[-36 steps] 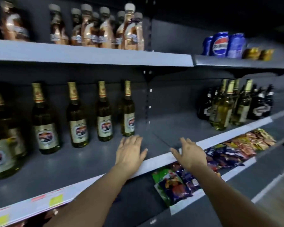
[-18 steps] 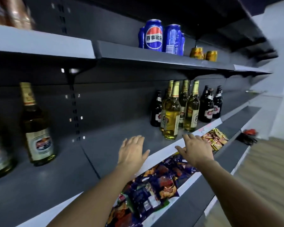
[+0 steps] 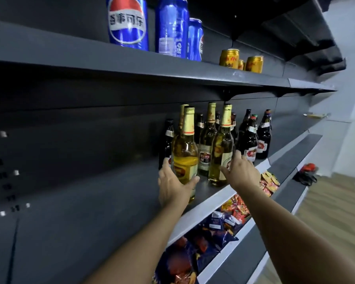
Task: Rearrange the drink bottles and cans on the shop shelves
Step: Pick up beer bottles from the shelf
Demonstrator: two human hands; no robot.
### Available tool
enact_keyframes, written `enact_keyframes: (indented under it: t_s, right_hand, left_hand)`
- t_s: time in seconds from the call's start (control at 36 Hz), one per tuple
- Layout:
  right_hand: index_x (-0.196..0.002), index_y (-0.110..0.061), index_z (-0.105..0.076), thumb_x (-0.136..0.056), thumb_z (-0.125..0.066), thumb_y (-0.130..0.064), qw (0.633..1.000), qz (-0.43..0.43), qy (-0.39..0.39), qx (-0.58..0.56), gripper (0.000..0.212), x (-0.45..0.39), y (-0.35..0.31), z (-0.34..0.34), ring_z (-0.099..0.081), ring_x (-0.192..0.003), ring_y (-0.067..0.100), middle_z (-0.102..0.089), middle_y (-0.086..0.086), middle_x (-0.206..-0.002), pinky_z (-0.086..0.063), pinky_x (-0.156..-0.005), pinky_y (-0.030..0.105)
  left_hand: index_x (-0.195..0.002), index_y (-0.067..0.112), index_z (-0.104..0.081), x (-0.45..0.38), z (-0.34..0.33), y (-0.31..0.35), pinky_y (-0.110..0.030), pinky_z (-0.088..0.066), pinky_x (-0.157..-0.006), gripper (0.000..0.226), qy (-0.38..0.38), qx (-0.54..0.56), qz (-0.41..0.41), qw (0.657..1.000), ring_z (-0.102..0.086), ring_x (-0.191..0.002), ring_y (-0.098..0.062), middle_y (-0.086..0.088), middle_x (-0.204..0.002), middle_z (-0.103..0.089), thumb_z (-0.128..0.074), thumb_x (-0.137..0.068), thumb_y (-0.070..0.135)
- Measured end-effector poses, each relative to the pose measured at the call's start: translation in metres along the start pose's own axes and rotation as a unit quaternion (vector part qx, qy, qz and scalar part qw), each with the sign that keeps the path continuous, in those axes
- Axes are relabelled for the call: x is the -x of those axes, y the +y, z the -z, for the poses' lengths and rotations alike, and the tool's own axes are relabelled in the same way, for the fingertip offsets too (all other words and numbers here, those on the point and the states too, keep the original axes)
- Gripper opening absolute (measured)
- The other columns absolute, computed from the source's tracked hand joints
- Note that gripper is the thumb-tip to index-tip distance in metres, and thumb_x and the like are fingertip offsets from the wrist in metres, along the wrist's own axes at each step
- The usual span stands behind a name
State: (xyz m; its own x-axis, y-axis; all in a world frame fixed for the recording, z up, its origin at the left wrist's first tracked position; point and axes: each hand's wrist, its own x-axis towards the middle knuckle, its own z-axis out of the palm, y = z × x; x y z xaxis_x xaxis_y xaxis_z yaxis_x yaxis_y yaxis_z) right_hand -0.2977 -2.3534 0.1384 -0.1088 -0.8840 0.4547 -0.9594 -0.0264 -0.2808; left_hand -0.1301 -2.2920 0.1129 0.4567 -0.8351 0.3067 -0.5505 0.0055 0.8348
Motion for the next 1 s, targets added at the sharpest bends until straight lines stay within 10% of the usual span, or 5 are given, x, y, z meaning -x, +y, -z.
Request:
enact_keyframes:
  t_s: [0.22, 0.42, 0.53, 1.0]
  right_hand:
    - [-0.151, -0.016, -0.001, -0.077, -0.075, -0.044, 0.972, -0.042, -0.055, -0.226, 0.108, -0.065, 0.023, -0.037, -0.040, -0.134, 0.033, -0.036, 0.012, -0.150, -0.042, -0.103, 0.050]
    - [-0.149, -0.023, -0.015, -0.073, -0.081, -0.027, 0.883, -0.066, -0.142, -0.443, 0.100, -0.091, 0.030, -0.064, -0.046, -0.129, 0.031, -0.047, 0.009, -0.142, -0.042, -0.103, 0.054]
    - [-0.130, -0.016, -0.045, -0.069, -0.082, -0.036, 0.903, -0.054, -0.117, -0.410, 0.074, -0.089, 0.028, -0.063, -0.056, -0.111, 0.027, -0.053, 0.002, -0.120, -0.049, -0.094, 0.047]
    - [-0.118, -0.022, -0.039, -0.071, -0.073, -0.056, 0.934, 0.150, -0.045, -0.321, 0.067, 0.041, -0.075, -0.008, -0.059, -0.107, 0.032, -0.061, 0.003, -0.116, -0.043, -0.086, 0.039]
  left_hand:
    - [-0.147, 0.025, -0.017, -0.013, -0.042, 0.009, -0.047, -0.044, -0.096, 0.105, 0.093, 0.004, 0.061, 0.994, -0.040, -0.129, -0.025, -0.002, -0.141, -0.038, -0.078, -0.066, 0.053]
    - [-0.130, 0.022, -0.036, -0.017, -0.059, 0.014, -0.041, -0.050, -0.082, 0.082, 0.170, 0.017, 0.076, 0.982, -0.054, -0.114, -0.022, 0.002, -0.124, -0.051, -0.082, -0.066, 0.044]
    - [-0.122, 0.024, -0.041, -0.016, -0.054, 0.016, -0.035, -0.048, -0.077, 0.074, 0.185, -0.006, 0.073, 0.980, -0.058, -0.103, -0.020, 0.004, -0.116, -0.055, -0.082, -0.064, 0.044]
    - [-0.121, 0.024, -0.041, 0.036, 0.100, -0.030, -0.039, -0.051, -0.083, 0.072, 0.274, -0.003, 0.068, 0.959, -0.058, -0.104, -0.023, 0.001, -0.117, -0.057, -0.082, -0.064, 0.041]
